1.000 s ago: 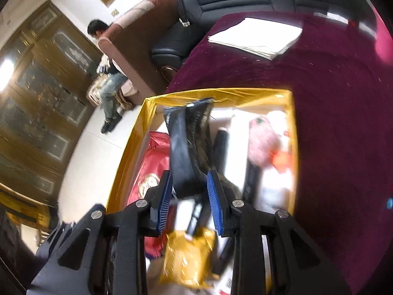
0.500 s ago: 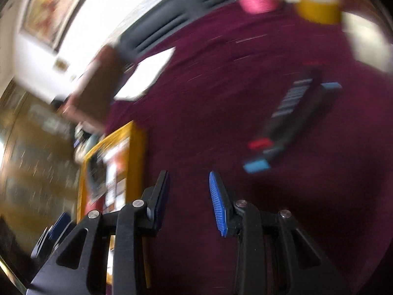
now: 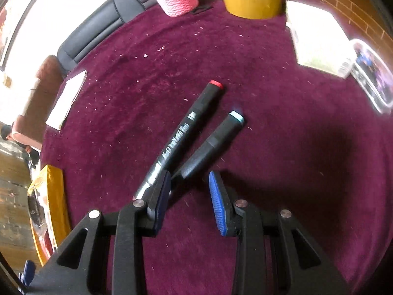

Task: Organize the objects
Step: 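Grasp the red-capped marker with the left gripper while the right grasps the teal-capped marker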

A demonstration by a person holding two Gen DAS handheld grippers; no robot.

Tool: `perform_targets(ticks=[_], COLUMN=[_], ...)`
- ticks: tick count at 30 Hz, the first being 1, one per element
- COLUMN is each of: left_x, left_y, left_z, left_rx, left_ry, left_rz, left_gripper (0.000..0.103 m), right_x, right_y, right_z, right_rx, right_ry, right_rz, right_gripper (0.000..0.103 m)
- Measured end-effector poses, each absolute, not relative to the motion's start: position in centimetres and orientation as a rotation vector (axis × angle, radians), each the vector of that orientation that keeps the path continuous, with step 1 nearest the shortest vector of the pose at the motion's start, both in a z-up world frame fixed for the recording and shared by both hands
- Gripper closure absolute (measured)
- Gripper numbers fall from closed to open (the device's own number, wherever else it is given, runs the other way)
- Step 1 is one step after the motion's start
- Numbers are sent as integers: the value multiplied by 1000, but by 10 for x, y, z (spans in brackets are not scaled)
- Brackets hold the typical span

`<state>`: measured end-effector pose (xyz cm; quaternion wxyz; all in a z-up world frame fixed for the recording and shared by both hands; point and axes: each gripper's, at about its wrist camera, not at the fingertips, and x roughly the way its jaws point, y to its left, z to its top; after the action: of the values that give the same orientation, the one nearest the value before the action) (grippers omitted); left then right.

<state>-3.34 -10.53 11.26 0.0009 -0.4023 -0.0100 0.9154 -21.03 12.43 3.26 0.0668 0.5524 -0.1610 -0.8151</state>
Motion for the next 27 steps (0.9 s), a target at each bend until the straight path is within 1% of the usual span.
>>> perform_targets(ticks=[2, 5, 8, 10, 11, 13, 16, 19, 21, 24, 27], left_x=[-35, -36, -36, -40, -43, -52, -71, -100, -124, -164, -199], left_y=[-108, -108, -106, -100, -95, -82, -56, -29, -13, 5, 20], left_z=[111, 110, 111, 112, 112, 113, 112, 106, 100, 89, 75], left_rx=[-1273, -1280, -1280, -1286, -1291, -1300, -1330, -1380, -1411, -1449, -1494], left_ry=[-35, -33, -31, -18, -13, -4, 22, 14, -7, -48, -43], left_rz=[2871, 2865, 2856, 2842, 2829, 2785, 2694, 2598, 2549, 2509, 2497], left_gripper=[60, 60, 60, 60, 60, 60, 60, 60, 60, 60, 61], right_x=[-216, -216, -211, -208, -206, -199, -188, -186, -189, -190, -191], right_y=[109, 96, 103, 119, 128, 141, 158, 167, 181, 199, 214], right_z=[31, 27, 25, 24, 26, 29, 31, 25, 19, 26, 22], right_rx=[1662, 1640, 1596, 1585, 1553, 1529, 1467, 1406, 1391, 1343, 1331], right_ry=[-304, -75, -42, -32, -87, -106, -223, -267, -408, -495, -605], right_rz=[-2541, -2578, -2541, -2556, -2531, -2559, -2539, -2563, -2490, -2491, -2448], right_gripper=[76, 83, 91, 92, 92, 91, 91, 92, 91, 91, 91])
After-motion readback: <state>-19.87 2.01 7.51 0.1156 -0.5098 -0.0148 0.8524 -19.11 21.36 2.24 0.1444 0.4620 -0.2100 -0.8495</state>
